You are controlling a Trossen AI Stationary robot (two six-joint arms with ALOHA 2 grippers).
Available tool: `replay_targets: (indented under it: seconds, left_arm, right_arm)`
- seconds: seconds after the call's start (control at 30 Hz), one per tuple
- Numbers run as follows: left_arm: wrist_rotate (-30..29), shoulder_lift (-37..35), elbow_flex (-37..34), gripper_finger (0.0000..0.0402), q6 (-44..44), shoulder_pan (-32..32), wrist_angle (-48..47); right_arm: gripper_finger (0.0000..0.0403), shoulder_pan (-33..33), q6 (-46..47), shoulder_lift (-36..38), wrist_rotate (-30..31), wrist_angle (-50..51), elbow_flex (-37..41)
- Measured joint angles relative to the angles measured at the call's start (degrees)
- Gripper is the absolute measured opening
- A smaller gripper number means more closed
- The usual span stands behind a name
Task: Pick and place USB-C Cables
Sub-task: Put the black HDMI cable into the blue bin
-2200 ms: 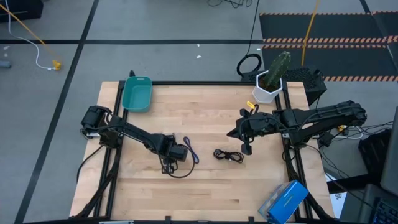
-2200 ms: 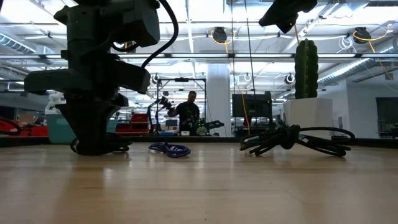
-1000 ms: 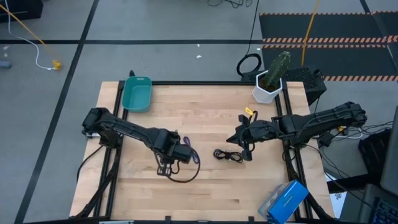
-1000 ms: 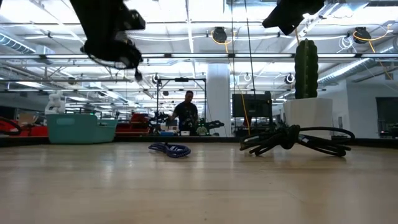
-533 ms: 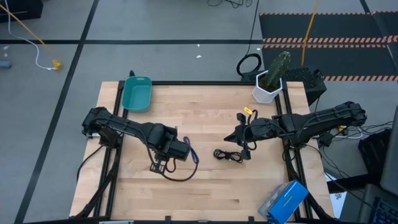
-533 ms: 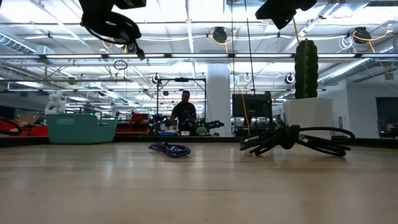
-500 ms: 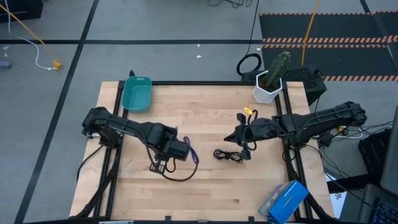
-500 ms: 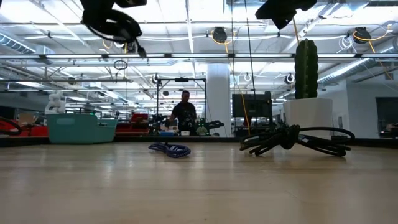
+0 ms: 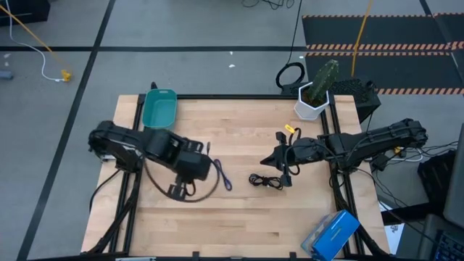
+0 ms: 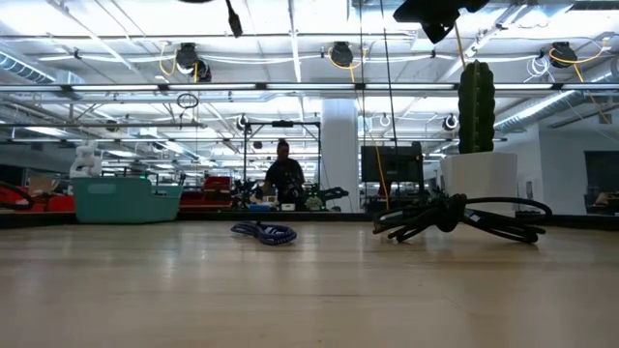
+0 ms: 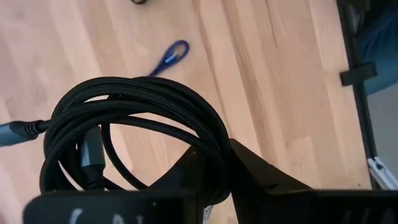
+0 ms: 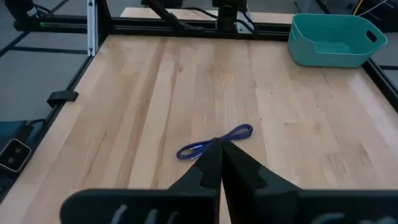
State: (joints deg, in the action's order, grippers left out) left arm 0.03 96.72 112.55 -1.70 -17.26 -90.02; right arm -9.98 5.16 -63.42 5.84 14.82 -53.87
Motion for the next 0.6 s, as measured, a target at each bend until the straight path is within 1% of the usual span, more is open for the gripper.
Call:
replay_targets:
  seconds: [0.27, 0.4, 0.6]
  left_arm:
    - [-0.59, -8.73, 0.00, 0.0051, -4.96, 0.67, -0.06]
    - [-2.41, -11.98, -0.02, 0.0051, -5.09, 0.95, -0.06]
    - [-3.12, -14.75, -0.04, 0.0051, -3.57, 3.00, -0.04]
  right_arm:
    - [0.0000, 0.00, 0.14, 0.00, 0.00, -0.02, 0.00]
    - [0.0000, 0.00, 0.14, 0.00, 0.02, -0.02, 0.00]
    - [0.0000, 0.00, -1.47, 0.00, 0.05, -0.02, 0.00]
